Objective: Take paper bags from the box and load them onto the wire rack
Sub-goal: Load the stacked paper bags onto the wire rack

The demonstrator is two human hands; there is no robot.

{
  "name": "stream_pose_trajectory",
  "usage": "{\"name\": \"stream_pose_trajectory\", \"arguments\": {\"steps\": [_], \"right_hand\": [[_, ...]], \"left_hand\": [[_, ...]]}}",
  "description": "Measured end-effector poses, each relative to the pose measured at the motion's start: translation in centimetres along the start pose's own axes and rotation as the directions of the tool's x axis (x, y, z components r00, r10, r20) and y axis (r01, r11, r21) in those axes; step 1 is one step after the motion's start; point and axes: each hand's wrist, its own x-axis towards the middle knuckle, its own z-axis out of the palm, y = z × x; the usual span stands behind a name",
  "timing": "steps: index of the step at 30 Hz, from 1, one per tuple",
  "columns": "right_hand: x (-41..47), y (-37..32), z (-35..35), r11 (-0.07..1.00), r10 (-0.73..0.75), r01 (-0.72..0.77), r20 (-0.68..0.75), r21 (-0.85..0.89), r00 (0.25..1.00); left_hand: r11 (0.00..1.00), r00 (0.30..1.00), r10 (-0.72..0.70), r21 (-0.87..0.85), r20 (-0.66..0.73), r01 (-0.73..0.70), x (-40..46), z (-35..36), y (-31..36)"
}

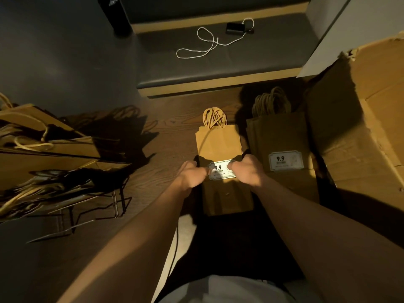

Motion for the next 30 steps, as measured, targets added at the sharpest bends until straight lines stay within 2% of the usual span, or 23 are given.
{"name": "stream_pose_trajectory", "arguments": {"steps": [5,7,9,14,17,21,25,30], "right_hand": [[-0.3,-0.5,0.5,0.999,0.035,-0.034,-0.058,0.017,0.998],[-0.3,-0.7,0.4,0.995,0.039,-0.028,-0.119,0.097,0.992],[-0.4,-0.8,0.2,0.974,0.016,0.008,-0.103,0.224,0.995],[-1.2,-1.5,-0.2,0.824,-0.101,0.075,0.016,0.561,0.995],[-1.9,-2.4,-0.7,0.714,-0.215,0.115,0.06,0.69,0.975],[-3.7,-3.9,-1.0,0.679,-0.317,0.149,0.104,0.719,0.943],[-5.7,-5.8,-0.3,0.651,-0.393,0.205,0.093,0.73,0.915],[-8.6,-7.5,0.4,0.634,-0.481,0.122,0.266,0.764,0.836]], "left_hand": [[0.994,0.995,0.035,-0.102,0.088,-0.026,-0.3,-0.1,0.2],[0.993,0.999,0.046,-0.108,0.029,-0.042,-0.5,-0.5,0.0],[0.987,0.995,0.08,-0.134,-0.054,-0.086,-0.6,-0.8,-0.1],[0.926,0.973,0.206,-0.3,-0.107,-0.229,-2.0,-2.0,0.9],[0.867,0.955,0.281,-0.404,-0.09,-0.293,-2.6,-3.5,1.0],[0.774,0.914,0.396,-0.505,-0.085,-0.382,-4.2,-6.0,0.6],[0.75,0.886,0.431,-0.478,-0.172,-0.457,-6.1,-8.0,-0.2],[0.682,0.868,0.454,-0.548,-0.201,-0.484,-8.3,-10.2,-2.2]]}}
